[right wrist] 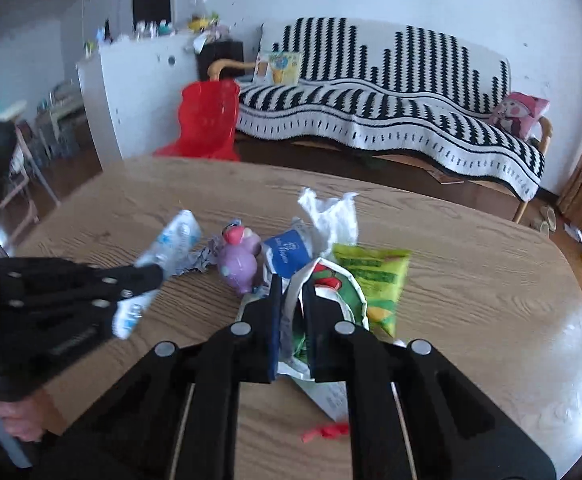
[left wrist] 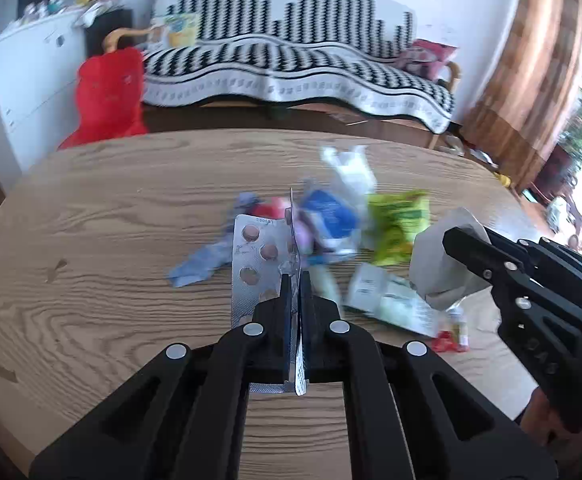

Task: Collect trash
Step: 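Carry both items over the black bin and open both tools to drop them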

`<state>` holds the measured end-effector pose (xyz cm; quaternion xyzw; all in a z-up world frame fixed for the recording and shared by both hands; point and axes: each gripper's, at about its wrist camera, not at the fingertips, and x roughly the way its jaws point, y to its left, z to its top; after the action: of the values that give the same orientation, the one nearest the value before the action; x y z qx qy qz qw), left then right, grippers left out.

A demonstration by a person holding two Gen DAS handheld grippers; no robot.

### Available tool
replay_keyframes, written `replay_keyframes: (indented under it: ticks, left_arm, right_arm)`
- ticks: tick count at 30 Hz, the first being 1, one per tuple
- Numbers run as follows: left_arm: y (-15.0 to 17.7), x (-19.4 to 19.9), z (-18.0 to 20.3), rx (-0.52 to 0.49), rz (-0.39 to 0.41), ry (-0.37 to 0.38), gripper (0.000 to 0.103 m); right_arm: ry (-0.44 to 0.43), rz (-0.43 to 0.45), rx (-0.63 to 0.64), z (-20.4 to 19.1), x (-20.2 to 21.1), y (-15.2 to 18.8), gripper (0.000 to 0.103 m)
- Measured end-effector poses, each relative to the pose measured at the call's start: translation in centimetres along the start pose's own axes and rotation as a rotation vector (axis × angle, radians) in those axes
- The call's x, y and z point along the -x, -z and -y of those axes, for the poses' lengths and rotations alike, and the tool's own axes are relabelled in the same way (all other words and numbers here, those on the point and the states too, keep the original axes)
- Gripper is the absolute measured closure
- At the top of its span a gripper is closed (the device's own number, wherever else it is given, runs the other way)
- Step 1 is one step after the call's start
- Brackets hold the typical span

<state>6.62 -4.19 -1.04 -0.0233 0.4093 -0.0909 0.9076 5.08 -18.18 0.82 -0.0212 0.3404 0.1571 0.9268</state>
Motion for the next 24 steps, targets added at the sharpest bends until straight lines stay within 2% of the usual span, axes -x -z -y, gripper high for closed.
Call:
replay_keyframes:
  ticks: [3,8,17,20,24]
  left_arm:
    - [0.6,0.2,3.0,-0.044,0.002,0.054,0.100]
    - [2.1,0.3,10.1,-0.151,-0.005,0.172,0.100]
    - [6.5,-0.6,24.3,-0.343,-0.043,0.380,0.100]
    - [8.7,-0.6,28.6,-0.406,-0.063,0.451,0.100]
    - [11.3,-0.7,33.6,-0.490,-0.090,0.529,0.100]
  right_arm:
    - [0.034,-0.013,-0.052,2.8,2.2,1.4,0.092]
    - [0.153,-0.037,-0.143,9.2,6.6,5.6,0.092]
    - [0.367,-0.080,-0.383,22.0,16.1,16.3,0.092]
    - [0.408,-0.094,-0.468,25.5,18.7,19.7,0.092]
    - [0.433,-0.169,-0.614,30.0,20.4,24.7,0.092]
